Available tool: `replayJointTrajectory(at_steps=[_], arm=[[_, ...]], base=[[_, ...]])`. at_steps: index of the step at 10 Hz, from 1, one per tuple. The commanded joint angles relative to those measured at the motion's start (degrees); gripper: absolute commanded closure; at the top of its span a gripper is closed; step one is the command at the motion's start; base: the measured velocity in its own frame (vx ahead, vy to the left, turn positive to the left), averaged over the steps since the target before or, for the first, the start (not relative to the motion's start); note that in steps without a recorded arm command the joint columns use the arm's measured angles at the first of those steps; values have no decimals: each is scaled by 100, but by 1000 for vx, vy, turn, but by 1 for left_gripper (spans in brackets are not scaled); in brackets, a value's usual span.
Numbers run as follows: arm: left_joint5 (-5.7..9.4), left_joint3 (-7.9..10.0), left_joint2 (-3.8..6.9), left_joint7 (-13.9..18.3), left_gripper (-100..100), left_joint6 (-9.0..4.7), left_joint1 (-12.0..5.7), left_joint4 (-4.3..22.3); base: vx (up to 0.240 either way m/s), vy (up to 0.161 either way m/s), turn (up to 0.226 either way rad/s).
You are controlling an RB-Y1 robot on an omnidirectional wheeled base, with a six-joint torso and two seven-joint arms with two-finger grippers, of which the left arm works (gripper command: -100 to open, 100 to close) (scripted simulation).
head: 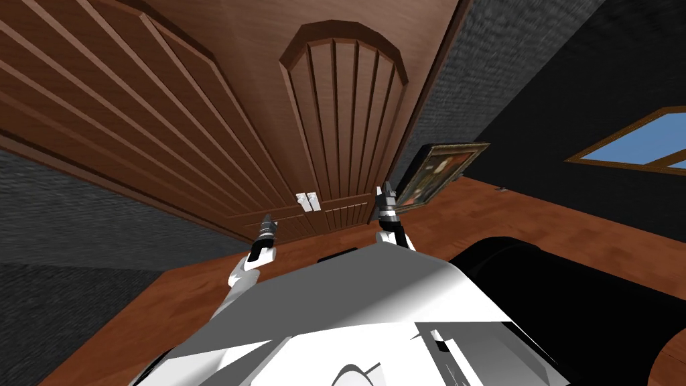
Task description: Pull the door open
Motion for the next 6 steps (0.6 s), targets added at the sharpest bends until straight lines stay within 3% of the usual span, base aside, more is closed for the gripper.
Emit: replayJointTrajectory(at_steps=[1, 3, 5, 6], arm=[[-15, -66, -94, -14, -100, 6, -57, -76], [-38, -182, -219, -20, -100, -18, -159, -119], [-67, -332, -371, -22, -100, -43, -280, -179], [-62, -273, -351, -40, -100, 1, -217, -217]], base=[[209, -39, -138], [184, -57, -135], [183, -145, -175], [74, -80, -18]])
